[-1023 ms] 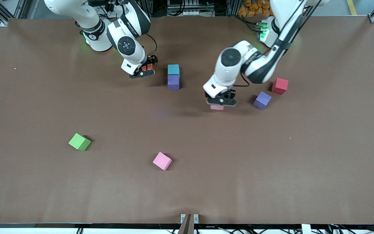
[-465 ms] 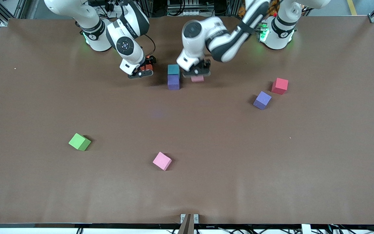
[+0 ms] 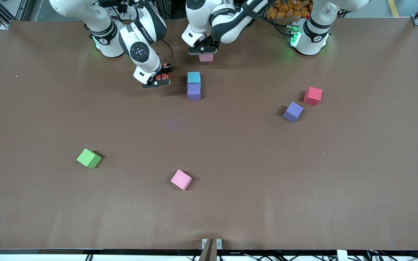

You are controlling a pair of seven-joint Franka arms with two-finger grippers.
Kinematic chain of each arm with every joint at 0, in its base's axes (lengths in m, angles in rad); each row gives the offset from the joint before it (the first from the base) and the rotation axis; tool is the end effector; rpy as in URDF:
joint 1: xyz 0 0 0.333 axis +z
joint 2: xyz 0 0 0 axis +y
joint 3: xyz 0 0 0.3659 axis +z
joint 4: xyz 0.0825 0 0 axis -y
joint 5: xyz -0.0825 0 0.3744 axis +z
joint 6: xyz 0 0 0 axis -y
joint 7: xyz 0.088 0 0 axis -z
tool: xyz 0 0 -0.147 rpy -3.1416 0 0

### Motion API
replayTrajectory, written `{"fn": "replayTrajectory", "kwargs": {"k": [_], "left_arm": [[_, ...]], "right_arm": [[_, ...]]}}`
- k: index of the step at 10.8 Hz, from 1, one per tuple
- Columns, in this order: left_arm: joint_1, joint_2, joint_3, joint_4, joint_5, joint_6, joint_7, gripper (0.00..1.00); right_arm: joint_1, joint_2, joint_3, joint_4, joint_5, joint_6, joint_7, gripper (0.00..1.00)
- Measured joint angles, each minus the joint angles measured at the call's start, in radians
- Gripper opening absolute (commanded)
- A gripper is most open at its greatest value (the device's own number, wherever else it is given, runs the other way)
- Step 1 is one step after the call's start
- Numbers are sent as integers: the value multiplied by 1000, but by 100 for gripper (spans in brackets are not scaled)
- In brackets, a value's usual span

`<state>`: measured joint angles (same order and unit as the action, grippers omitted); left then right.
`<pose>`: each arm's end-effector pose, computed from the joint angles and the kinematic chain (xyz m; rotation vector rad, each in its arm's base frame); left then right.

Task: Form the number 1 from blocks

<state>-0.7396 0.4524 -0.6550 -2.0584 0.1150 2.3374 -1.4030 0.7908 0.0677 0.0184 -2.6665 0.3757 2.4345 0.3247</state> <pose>0.1193 -0.5792 0.2634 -3.0873 0.0559 0.3118 0.2502 0.2778 0.2158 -3.0721 -0.2481 0.5548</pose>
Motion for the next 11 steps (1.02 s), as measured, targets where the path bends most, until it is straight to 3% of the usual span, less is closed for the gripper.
{"fn": "replayTrajectory", "kwargs": {"k": [4,7,11], "left_arm": [[-47,145,32,123,8,25,-12,0],[-43,174,79,198,14,26,-12,0],[-43,193,107,227,17,25,3,0]], "right_arm": [[0,0,0,0,0,0,0,65],[0,-1,-2,0,1,1,1,61],[-20,-3,-4,1,9,4,2,61]]}}
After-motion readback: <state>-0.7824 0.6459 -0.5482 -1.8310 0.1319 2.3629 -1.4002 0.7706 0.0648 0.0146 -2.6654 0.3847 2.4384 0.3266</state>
